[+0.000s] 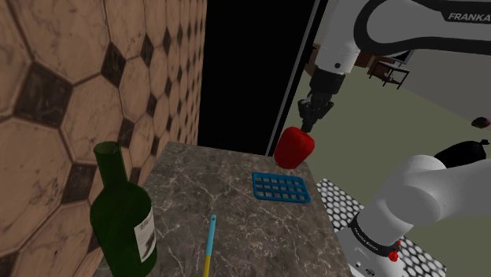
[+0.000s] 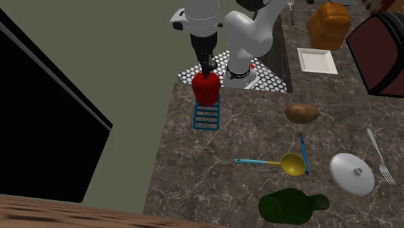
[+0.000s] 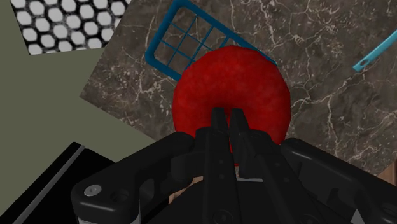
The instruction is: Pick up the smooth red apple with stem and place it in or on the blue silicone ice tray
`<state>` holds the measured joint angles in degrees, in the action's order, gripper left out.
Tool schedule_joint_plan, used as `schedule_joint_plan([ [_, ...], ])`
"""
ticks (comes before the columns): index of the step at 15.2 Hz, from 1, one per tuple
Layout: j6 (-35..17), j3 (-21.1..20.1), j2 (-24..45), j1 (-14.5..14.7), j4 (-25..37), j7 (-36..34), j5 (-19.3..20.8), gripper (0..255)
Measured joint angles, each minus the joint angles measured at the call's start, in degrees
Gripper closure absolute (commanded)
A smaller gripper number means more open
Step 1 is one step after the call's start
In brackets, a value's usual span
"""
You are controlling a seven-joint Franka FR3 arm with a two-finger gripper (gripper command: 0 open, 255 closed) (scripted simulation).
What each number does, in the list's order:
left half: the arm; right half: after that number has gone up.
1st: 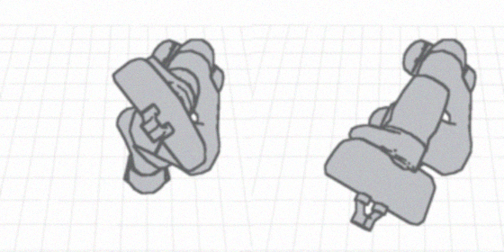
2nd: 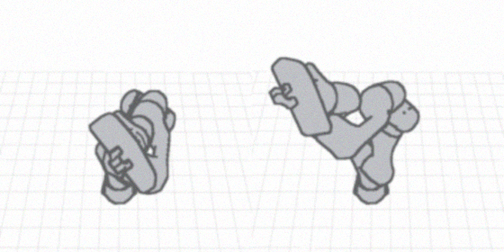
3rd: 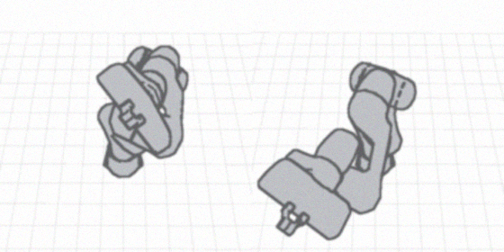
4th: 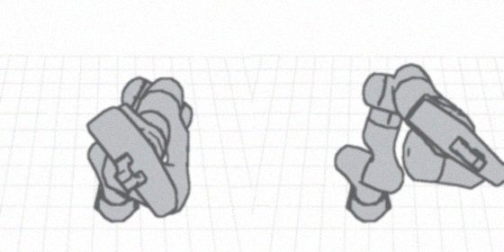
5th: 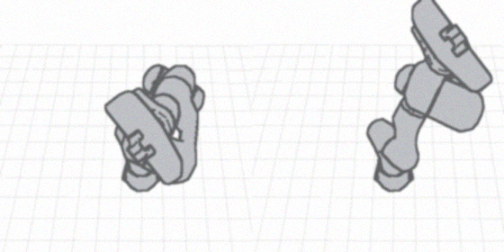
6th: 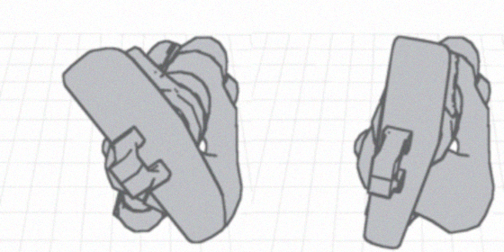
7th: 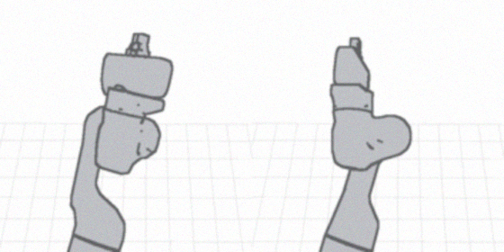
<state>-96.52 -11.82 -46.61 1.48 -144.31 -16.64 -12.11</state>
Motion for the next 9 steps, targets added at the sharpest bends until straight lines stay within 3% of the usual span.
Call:
schedule_joint_plan([
  [9, -6.89, -1.13, -0.01, 0.47, -6.92, 0.48, -1.13, 255],
])
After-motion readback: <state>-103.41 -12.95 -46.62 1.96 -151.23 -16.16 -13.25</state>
